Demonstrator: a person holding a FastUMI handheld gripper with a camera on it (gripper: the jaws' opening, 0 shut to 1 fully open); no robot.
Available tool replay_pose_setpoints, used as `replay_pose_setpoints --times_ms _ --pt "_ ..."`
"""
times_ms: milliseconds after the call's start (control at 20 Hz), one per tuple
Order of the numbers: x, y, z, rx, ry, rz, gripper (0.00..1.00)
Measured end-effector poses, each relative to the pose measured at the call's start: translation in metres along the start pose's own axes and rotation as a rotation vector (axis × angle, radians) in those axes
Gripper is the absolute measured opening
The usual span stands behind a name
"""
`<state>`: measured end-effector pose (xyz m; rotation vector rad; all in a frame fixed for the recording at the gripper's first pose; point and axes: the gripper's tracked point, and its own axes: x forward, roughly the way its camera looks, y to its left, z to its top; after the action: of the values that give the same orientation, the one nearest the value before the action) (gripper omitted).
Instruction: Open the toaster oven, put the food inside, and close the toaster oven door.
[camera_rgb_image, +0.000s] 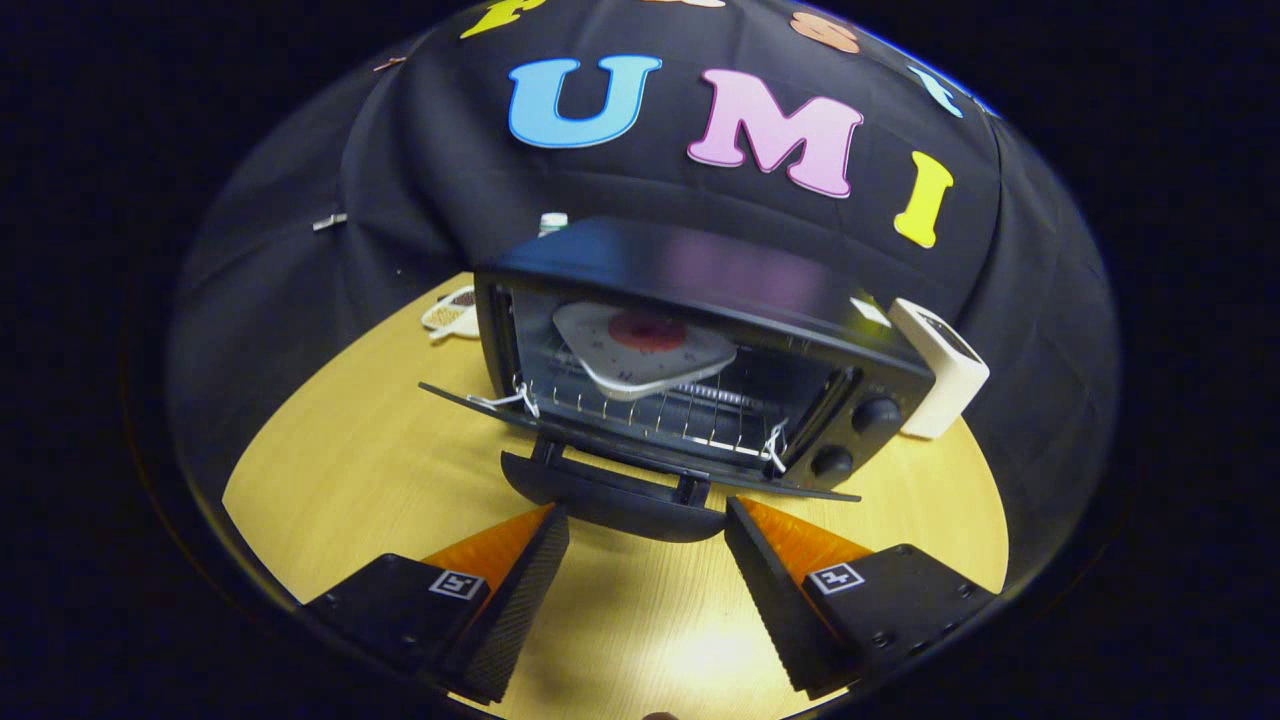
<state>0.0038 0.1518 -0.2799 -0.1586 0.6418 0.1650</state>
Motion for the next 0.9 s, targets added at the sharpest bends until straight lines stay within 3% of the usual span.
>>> replay_pose_setpoints --times_ms 400,700,900 --pt "-0.027 -0.038 0.091 0.097 -0.204 -0.028 0.99" --pt "-0.108 -0.094 0.112 0.222 -0.365 -0.059 0.98" --pt "-0.160 -0.150 0.112 0.241 -0.452 -0.130 0.98"
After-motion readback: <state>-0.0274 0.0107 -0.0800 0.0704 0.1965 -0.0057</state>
